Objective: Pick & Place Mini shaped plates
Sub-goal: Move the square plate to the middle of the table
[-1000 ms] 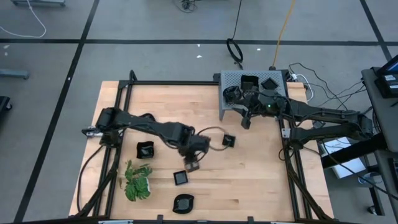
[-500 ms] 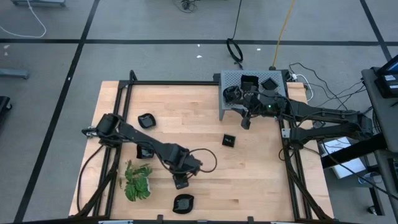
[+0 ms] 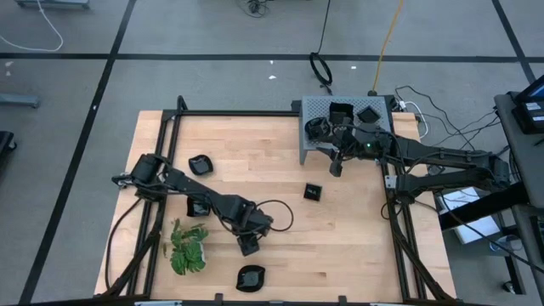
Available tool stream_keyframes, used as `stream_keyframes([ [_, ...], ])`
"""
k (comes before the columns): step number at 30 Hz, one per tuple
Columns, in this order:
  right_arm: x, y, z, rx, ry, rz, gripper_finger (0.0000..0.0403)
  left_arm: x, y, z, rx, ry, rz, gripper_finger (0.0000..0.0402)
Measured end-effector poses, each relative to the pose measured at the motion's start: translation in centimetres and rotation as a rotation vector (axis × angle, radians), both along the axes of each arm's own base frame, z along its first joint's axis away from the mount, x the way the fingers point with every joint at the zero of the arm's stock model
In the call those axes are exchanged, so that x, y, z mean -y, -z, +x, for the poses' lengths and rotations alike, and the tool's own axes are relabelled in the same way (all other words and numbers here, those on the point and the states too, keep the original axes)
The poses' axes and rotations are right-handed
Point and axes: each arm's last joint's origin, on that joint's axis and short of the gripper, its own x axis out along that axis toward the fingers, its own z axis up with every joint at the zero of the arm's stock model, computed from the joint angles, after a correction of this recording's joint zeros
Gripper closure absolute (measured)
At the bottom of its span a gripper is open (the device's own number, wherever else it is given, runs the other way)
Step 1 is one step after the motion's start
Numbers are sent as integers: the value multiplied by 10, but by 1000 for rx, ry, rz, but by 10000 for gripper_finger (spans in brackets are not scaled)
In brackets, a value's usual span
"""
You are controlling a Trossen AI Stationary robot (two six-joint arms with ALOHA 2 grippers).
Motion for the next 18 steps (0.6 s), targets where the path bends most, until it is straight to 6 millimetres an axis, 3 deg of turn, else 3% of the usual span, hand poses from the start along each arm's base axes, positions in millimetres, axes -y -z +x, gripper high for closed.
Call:
stream_keyframes([
  [4,0,0,0,2,3,7,282,1,-3,5,46,22,25,300],
  [9,0,0,0,2,4,8,282,-8,-8,12,70,-11,37,385],
  [13,0,0,0,2,4,8,282,-18,-22,26,139,-19,35,388],
  [18,0,0,0,2,4,8,282,-33,-51,56,365,-3,87,396],
])
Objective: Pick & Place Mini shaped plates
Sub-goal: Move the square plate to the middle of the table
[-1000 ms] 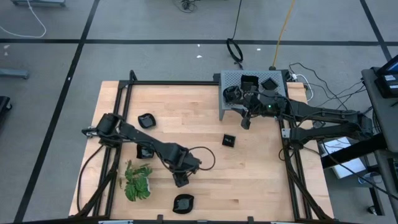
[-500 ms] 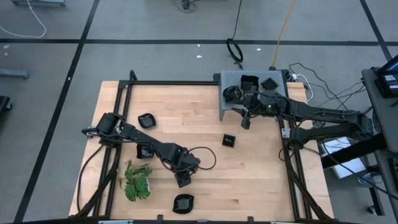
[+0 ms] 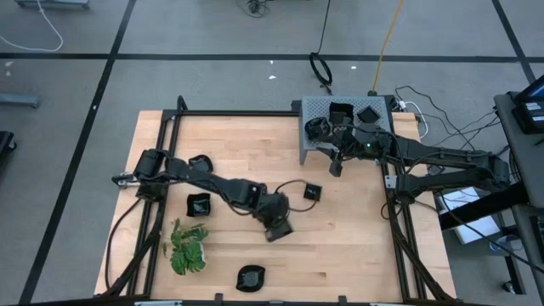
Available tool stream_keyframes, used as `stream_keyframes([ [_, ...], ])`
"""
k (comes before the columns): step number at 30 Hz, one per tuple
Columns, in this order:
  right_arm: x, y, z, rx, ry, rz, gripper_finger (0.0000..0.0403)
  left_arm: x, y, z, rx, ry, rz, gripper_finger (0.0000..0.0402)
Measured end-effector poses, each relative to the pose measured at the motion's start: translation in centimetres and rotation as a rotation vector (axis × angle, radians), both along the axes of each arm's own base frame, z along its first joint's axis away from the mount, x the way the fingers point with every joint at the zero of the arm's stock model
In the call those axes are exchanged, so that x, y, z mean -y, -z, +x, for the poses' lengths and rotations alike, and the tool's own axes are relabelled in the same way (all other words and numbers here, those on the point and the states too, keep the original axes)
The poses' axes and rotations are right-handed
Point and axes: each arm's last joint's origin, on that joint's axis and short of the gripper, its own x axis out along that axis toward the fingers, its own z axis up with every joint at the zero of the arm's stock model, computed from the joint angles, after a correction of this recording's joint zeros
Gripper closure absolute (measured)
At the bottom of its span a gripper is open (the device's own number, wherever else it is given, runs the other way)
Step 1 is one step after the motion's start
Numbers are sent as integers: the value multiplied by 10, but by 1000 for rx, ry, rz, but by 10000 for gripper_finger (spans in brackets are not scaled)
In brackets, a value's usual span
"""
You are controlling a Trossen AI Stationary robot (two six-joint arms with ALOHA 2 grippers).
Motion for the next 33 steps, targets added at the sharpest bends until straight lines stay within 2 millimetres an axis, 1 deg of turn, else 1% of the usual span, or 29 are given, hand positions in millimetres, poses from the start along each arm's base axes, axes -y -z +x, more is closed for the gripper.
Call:
stream_keyframes([
  [3,0,0,0,-2,0,2,282,-13,-8,14,145,-41,37,389],
  [5,0,0,0,-3,-1,3,282,-26,-13,24,233,-94,35,388],
  [8,0,1,0,-7,-1,4,282,-44,-9,34,289,-171,1,396],
  [10,0,1,0,-7,-1,4,282,-51,2,39,274,-196,-21,396],
  [15,0,0,0,-5,-1,4,282,-54,25,45,231,-220,-61,394],
  [19,0,0,0,-6,-1,4,282,-54,40,45,175,-223,-83,396],
  [24,0,0,0,-5,-2,4,282,-54,43,42,125,-225,-67,384],
  [33,0,1,0,-7,0,4,282,-57,44,41,115,-262,-70,380],
])
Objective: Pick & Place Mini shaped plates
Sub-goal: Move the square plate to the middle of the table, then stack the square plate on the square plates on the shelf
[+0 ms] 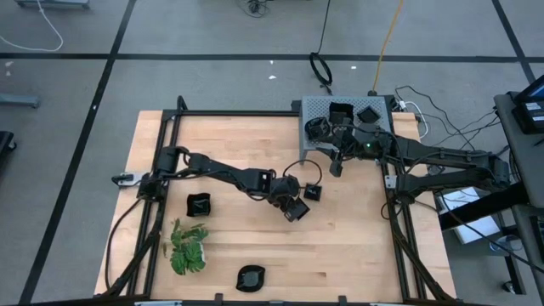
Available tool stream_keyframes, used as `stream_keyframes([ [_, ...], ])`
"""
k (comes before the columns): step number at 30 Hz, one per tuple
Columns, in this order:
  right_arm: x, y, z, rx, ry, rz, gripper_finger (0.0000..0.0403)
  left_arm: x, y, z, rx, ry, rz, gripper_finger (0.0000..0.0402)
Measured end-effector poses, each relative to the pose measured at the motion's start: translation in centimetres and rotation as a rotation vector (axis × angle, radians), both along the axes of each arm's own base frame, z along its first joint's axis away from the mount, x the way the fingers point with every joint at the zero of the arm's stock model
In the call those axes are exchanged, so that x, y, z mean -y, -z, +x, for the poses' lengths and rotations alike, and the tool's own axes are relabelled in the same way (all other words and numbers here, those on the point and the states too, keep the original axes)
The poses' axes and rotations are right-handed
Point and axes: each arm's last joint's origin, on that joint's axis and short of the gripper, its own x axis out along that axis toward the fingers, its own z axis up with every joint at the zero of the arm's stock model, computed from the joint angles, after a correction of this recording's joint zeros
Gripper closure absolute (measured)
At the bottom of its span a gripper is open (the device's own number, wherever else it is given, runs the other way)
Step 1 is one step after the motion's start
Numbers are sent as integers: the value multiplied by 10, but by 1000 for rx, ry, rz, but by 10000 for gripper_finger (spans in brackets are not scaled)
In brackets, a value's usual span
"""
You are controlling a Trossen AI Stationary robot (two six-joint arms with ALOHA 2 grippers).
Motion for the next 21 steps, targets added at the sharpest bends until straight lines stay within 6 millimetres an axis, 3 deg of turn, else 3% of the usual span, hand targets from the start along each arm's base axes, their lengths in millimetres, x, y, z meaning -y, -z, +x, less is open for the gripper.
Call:
stream_keyframes([
  [4,0,0,0,0,-2,-4,280,0,-4,0,10,-1,-2,363],
  [13,-3,-1,-1,3,-13,-3,249,-4,-7,-1,13,49,-38,252],
  [21,-34,3,-8,-98,-190,-42,253,-18,-55,-10,124,131,-203,219],
])
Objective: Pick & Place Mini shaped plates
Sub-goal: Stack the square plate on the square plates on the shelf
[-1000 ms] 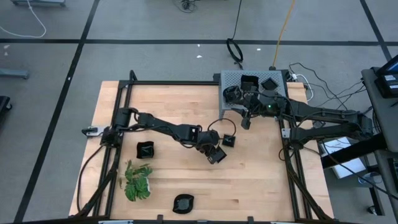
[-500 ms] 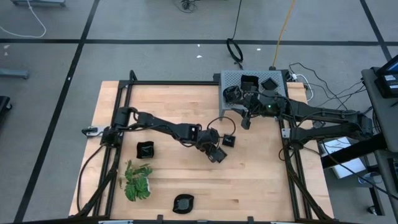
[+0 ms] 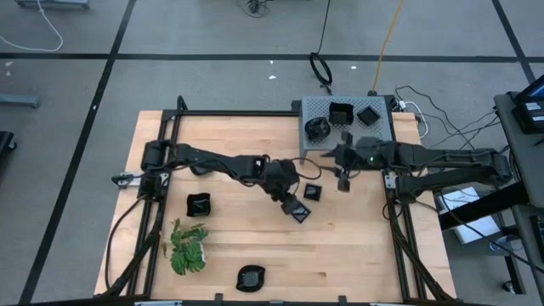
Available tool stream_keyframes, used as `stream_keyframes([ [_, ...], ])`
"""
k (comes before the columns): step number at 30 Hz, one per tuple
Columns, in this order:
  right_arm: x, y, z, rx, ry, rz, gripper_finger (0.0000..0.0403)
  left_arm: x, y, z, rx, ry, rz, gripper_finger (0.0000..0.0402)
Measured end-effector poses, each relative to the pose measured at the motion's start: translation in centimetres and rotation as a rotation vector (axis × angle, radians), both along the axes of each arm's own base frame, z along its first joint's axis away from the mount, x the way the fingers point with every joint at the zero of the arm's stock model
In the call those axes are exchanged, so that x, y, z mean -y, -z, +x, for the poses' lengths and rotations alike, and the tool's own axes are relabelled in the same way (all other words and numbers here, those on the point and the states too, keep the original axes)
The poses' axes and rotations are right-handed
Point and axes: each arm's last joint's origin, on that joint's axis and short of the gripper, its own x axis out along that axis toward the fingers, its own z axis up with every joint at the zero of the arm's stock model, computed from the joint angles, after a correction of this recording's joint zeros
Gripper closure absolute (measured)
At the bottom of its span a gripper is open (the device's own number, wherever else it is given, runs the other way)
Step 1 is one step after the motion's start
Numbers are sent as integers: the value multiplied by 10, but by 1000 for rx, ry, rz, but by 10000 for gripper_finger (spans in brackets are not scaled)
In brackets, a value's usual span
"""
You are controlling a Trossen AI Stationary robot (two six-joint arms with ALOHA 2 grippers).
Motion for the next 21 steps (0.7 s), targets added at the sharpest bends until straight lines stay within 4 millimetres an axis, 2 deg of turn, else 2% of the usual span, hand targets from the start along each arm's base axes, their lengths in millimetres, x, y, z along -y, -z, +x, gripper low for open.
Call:
stream_keyframes([
  [6,-22,20,3,-186,-88,42,250,-6,-56,-17,149,15,-19,225],
  [10,-31,31,11,-248,-116,52,254,-10,-97,-37,249,10,-7,232],
  [14,-34,41,23,-273,-90,97,253,-13,-140,-64,374,32,41,238],
  [21,-36,80,42,-256,-76,120,257,-17,-198,-118,592,139,257,230],
])
